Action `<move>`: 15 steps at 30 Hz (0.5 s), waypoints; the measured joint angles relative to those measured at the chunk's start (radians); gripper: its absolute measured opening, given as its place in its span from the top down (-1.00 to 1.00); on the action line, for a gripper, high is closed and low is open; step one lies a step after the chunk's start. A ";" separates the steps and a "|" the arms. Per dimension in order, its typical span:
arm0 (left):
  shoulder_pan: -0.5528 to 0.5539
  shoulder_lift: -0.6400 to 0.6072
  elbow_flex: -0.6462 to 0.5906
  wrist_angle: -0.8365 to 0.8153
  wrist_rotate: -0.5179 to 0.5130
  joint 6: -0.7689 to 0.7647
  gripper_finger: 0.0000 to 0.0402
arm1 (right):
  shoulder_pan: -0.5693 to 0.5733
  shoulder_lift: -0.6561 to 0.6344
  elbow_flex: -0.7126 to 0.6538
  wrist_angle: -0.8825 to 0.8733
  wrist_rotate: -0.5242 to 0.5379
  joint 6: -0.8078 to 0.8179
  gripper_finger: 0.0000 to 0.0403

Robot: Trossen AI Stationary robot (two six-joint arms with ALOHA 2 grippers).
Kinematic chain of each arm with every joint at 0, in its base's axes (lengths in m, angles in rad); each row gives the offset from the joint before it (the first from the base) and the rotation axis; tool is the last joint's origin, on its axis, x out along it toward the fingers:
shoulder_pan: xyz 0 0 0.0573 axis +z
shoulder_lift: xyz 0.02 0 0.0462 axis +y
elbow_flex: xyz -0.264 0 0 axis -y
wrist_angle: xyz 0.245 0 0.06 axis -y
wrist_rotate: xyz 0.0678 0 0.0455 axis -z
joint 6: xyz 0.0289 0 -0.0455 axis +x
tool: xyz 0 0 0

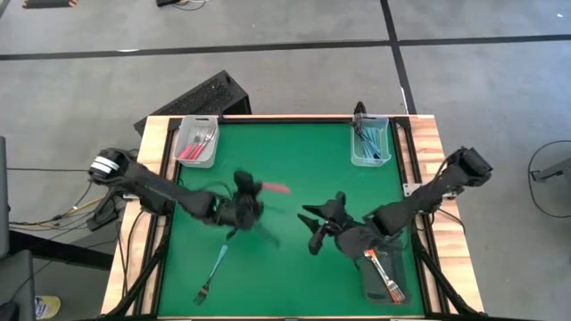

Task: Sort silverware by color (type)
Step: Put the pink fork into the white bin

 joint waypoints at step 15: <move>0.626 -0.331 0.000 -0.547 -0.017 -0.545 0.79 | 0.038 0.127 -0.002 -0.039 0.039 0.051 0.20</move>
